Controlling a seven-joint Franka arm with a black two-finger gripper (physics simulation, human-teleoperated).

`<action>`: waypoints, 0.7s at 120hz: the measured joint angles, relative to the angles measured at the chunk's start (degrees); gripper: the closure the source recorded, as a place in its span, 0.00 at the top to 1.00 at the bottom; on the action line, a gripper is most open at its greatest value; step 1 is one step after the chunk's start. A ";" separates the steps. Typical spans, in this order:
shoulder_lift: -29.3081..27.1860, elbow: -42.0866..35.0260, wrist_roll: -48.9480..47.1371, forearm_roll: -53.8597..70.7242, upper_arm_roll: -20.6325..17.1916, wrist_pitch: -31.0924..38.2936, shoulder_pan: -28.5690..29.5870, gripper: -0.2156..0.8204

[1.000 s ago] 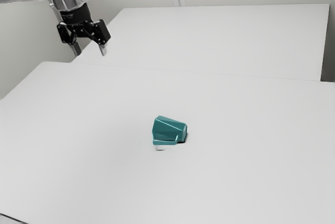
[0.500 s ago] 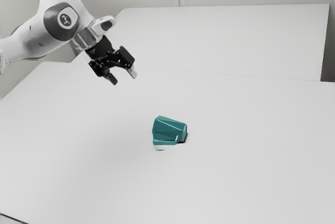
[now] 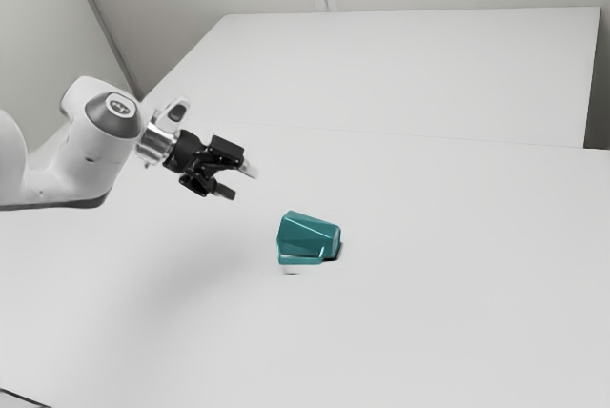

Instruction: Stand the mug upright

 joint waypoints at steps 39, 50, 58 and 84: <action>3.62 -5.09 16.07 -11.57 0.02 1.91 1.13 0.79; 4.75 -5.52 19.89 -13.29 -0.03 1.98 -0.71 0.79; 5.45 -5.59 22.33 -14.12 -0.13 2.01 -1.50 0.79; 6.66 -5.61 28.36 -16.51 -0.82 1.94 -1.03 0.79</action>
